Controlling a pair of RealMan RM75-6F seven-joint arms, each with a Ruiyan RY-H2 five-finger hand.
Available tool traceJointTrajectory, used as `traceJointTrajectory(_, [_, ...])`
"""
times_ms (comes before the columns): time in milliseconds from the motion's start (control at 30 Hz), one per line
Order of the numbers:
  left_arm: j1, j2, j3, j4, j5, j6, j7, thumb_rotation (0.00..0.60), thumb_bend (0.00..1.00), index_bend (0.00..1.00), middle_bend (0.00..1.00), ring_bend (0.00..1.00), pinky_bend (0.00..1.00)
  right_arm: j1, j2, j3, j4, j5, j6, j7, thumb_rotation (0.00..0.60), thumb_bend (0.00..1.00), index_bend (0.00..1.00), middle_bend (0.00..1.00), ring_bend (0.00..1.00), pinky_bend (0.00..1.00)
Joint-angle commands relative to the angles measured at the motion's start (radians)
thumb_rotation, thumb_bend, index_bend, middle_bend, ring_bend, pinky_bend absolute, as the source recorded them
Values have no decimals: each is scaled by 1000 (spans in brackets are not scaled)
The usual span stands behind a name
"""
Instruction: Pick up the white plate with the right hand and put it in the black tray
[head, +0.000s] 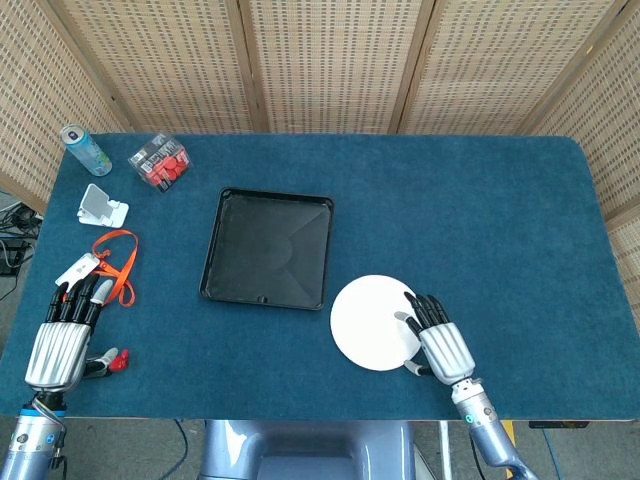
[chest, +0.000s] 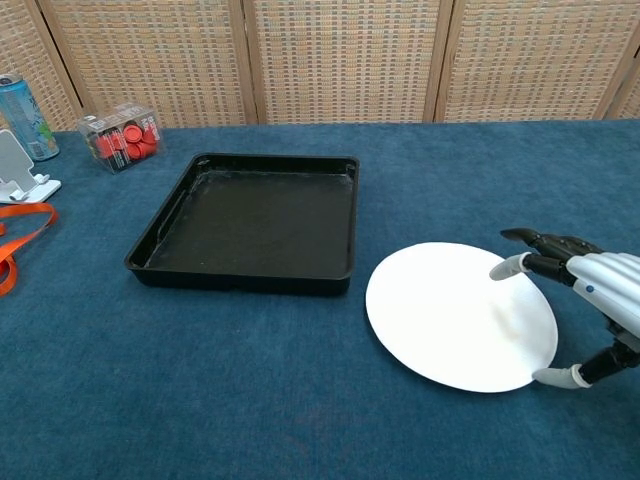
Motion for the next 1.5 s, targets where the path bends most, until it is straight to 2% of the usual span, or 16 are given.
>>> traceJointTrajectory(33, [1, 1, -1, -1, -1, 3, -1, 600, 0, 0, 0, 0, 0, 4, -4, 1, 1, 5, -8, -1, 600, 212, 260, 0, 0, 0])
traceJointTrajectory(633, [0, 0, 0, -1, -2, 1, -1, 600, 0, 0, 0, 0, 0, 7, -13, 2, 4, 19, -12, -18, 600, 229, 259, 0, 0, 0])
traceJointTrajectory(1500, [-3, -4, 5, 1, 2, -4, 11, 600, 0, 0, 0, 0, 0, 2, 20, -3, -19, 33, -12, -36, 600, 248, 250, 0, 0, 0])
